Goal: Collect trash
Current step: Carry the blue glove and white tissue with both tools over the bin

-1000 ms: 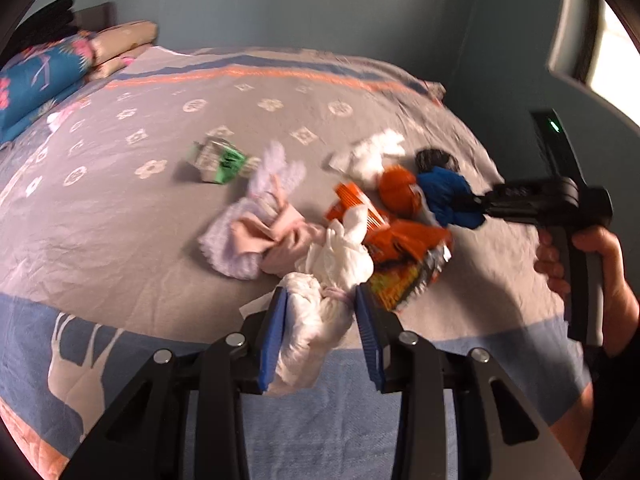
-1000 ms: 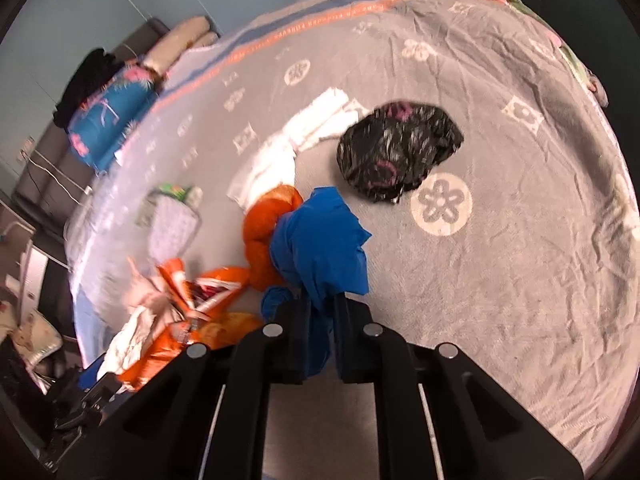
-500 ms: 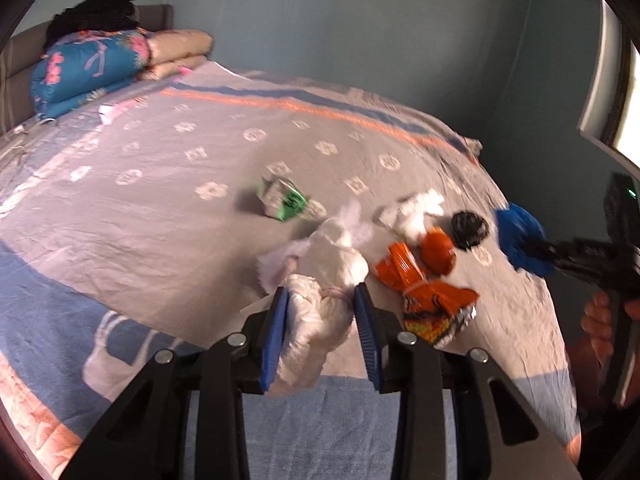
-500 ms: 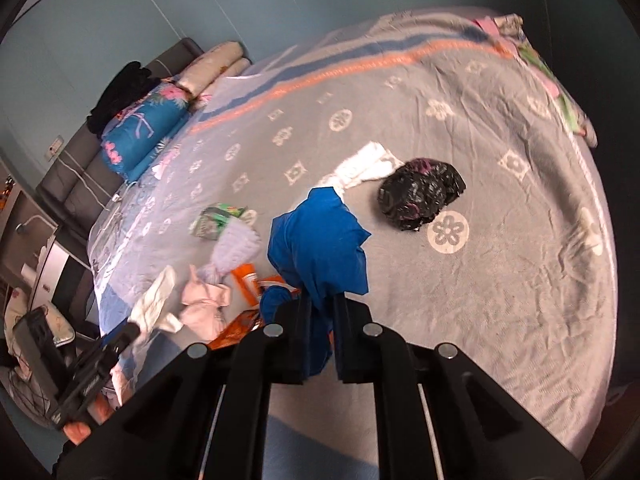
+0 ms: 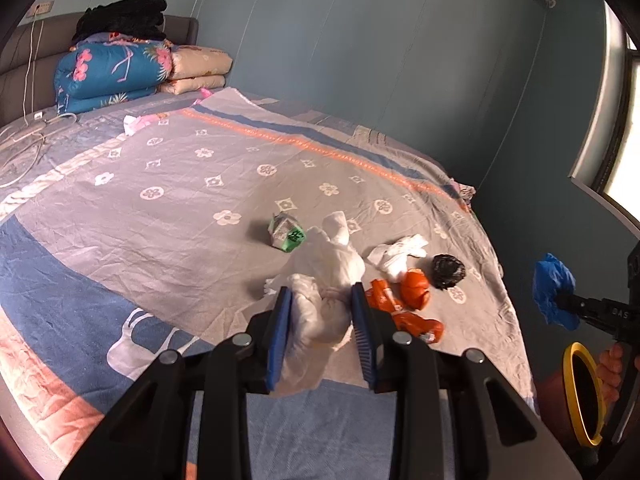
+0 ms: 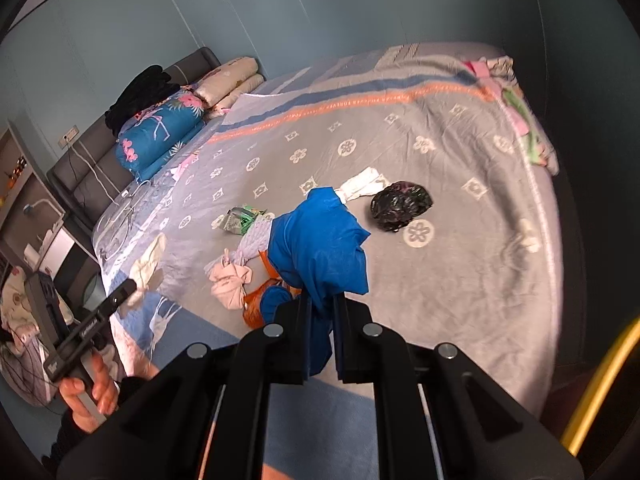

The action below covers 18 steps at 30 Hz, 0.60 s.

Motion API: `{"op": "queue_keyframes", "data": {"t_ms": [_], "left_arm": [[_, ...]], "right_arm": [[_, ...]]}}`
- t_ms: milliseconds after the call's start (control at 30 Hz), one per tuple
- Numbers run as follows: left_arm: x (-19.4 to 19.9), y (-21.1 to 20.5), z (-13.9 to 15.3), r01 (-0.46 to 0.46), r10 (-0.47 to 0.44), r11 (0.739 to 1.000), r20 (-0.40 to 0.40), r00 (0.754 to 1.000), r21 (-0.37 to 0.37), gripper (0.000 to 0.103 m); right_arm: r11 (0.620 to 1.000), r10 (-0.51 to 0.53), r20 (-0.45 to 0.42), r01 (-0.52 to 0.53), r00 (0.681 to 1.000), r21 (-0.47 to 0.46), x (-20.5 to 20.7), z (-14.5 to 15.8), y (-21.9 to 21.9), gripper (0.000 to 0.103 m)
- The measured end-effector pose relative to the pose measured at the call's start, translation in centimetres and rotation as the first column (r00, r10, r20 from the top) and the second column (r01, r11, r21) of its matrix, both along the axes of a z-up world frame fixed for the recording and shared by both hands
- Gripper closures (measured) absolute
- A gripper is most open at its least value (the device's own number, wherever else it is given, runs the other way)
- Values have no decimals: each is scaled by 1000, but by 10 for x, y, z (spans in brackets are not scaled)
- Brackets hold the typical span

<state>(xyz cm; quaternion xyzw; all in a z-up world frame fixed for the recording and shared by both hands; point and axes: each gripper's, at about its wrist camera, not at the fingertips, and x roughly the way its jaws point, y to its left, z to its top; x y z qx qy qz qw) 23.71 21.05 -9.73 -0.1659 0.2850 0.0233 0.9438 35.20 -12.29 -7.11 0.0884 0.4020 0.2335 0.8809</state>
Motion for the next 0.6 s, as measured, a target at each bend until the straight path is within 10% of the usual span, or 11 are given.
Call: {"op": "queue_keyframes", "data": {"t_ms": [600], "left_arm": [[-51, -106, 89, 163, -176, 981, 136, 975, 104, 75]], "right_arm": [[999, -24, 149, 17, 989, 46, -116, 74, -82, 94]]}}
